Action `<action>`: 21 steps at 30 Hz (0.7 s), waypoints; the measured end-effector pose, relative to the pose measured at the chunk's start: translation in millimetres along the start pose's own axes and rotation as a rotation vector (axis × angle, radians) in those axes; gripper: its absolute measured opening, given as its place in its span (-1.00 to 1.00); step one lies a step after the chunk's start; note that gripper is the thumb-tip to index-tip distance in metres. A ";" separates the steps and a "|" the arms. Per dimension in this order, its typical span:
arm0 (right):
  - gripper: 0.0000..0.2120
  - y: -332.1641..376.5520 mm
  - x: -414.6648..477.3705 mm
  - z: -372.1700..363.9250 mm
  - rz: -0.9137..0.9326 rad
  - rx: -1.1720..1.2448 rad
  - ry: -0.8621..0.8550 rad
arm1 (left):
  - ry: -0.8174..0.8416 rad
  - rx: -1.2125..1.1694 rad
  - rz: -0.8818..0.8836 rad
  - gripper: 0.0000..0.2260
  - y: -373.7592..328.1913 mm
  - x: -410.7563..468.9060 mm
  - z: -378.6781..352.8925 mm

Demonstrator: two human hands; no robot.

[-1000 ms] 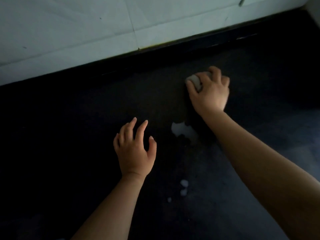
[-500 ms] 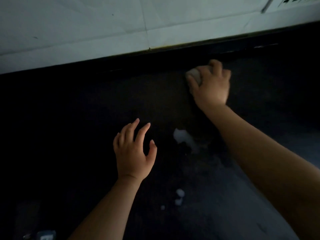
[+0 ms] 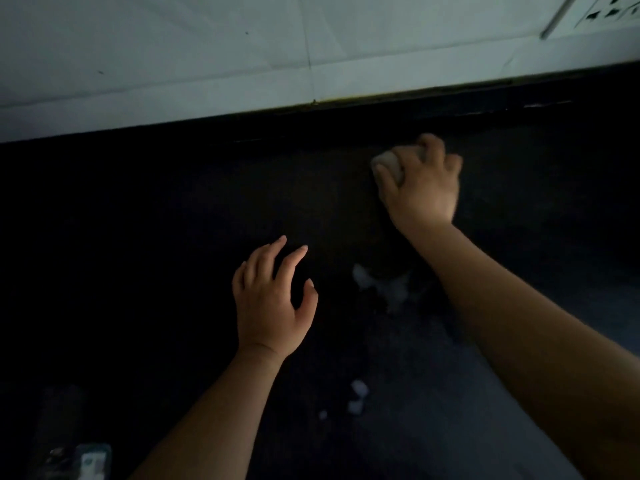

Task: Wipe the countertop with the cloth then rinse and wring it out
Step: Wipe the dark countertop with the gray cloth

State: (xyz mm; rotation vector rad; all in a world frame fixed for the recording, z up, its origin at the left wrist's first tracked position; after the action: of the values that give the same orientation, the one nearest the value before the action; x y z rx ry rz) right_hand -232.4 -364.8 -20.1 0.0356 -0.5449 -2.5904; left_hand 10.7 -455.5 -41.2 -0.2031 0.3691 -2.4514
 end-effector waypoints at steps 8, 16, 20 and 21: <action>-0.62 -42.2 -104.5 29.8 0.036 -0.022 0.018 | 0.023 -0.151 -0.078 -0.62 -1.6 -13.9 16.3; -0.60 21.9 -111.9 -0.4 -0.006 0.040 0.087 | 0.008 0.022 0.019 -0.60 67.8 -71.9 39.9; -0.65 42.5 -174.4 -6.3 0.233 0.009 0.111 | 0.009 0.010 0.043 -0.59 73.6 -72.9 33.6; -0.65 35.2 -184.4 -1.9 0.249 -0.009 0.104 | 0.007 0.008 0.043 -0.59 73.9 -72.4 33.8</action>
State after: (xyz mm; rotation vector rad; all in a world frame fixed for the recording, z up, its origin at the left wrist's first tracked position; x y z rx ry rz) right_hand -53.7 -307.1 -21.7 0.0928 -0.4683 -2.3336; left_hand 117.9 -473.5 -36.0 -0.1814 0.3624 -2.4113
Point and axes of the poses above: each hand's wrist, its own x-axis towards the middle knuckle, its own z-axis out of the back of the hand, y = z × x, the point moved 10 cm from there along x, towards the middle knuckle, and after that the axes turned 1 degree about -z, right-handed, at the moved point
